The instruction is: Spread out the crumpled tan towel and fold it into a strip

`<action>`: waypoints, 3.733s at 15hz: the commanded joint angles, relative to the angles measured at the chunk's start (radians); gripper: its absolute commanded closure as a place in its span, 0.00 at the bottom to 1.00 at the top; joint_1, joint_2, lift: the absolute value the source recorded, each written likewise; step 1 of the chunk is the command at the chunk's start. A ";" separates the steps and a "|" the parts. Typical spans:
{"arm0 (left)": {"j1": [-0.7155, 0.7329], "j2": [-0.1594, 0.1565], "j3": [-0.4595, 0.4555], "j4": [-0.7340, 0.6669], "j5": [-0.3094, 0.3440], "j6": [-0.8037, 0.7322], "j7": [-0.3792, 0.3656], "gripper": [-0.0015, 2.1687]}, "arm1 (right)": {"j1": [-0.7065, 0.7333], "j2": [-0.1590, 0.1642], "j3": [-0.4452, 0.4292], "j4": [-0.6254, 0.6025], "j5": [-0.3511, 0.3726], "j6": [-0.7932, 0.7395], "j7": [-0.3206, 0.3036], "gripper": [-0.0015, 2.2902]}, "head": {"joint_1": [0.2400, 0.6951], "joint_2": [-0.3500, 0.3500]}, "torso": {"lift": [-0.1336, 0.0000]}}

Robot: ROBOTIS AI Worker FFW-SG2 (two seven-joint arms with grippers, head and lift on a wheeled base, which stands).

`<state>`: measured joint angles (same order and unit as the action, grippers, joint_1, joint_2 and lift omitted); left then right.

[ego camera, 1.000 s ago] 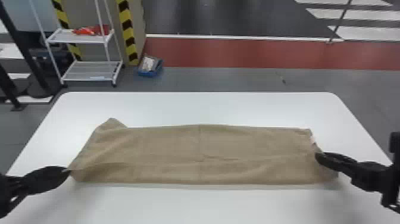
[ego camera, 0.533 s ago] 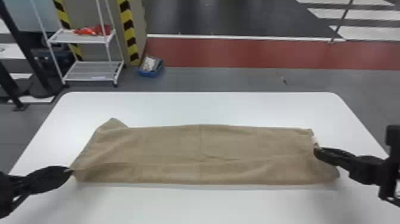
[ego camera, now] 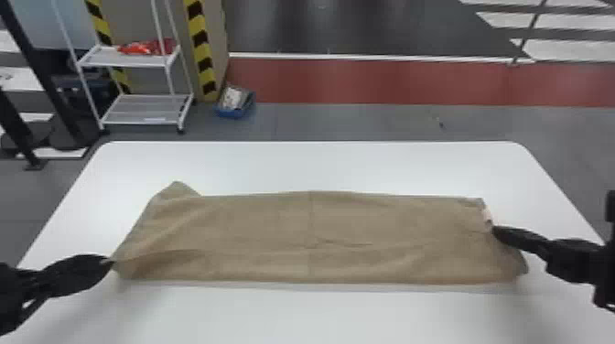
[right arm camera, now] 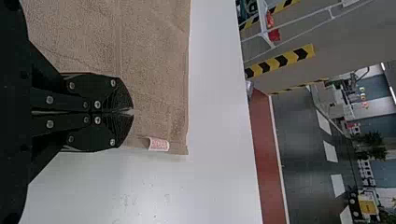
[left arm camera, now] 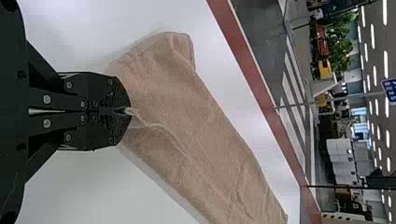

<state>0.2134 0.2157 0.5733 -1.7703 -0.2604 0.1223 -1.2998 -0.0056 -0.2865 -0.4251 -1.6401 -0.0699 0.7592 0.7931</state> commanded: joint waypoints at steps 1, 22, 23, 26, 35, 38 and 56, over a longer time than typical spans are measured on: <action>-0.014 0.001 0.010 -0.006 0.020 0.003 0.007 0.83 | 0.009 0.000 -0.031 -0.064 -0.031 0.041 0.000 0.54 | 1.00 0.45 | 0.07; -1.026 0.011 -0.217 0.555 0.023 0.481 0.387 0.95 | -0.856 -0.023 0.138 0.447 0.048 -0.045 -0.074 0.98 | 0.25 0.49 | 0.07; -1.022 0.037 -0.210 0.551 0.041 0.485 0.384 0.95 | -0.852 -0.026 0.140 0.433 0.039 -0.008 -0.060 0.98 | 0.21 0.48 | 0.07; -0.885 0.062 -0.177 0.373 0.115 0.623 0.343 0.95 | -0.728 -0.088 0.103 0.321 -0.022 0.099 -0.026 0.98 | 0.17 0.50 | 0.07; -0.048 -0.044 -0.039 -0.204 0.270 0.485 0.221 0.95 | 0.113 -0.161 -0.130 -0.219 -0.324 0.118 0.155 0.98 | 1.00 0.43 | 0.07; 0.063 -0.056 -0.010 -0.190 0.277 0.340 0.186 0.95 | 0.271 -0.151 -0.170 -0.224 -0.333 -0.027 0.192 0.98 | 1.00 0.41 | 0.07; -0.450 0.142 -0.253 0.338 -0.040 0.313 0.129 0.95 | -0.123 -0.134 0.014 0.177 0.050 -0.005 0.184 0.98 | 1.00 0.42 | 0.07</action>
<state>-0.1739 0.3427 0.3604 -1.4919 -0.2723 0.4355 -1.1721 -0.1009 -0.4206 -0.4165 -1.4895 -0.0334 0.7570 0.9771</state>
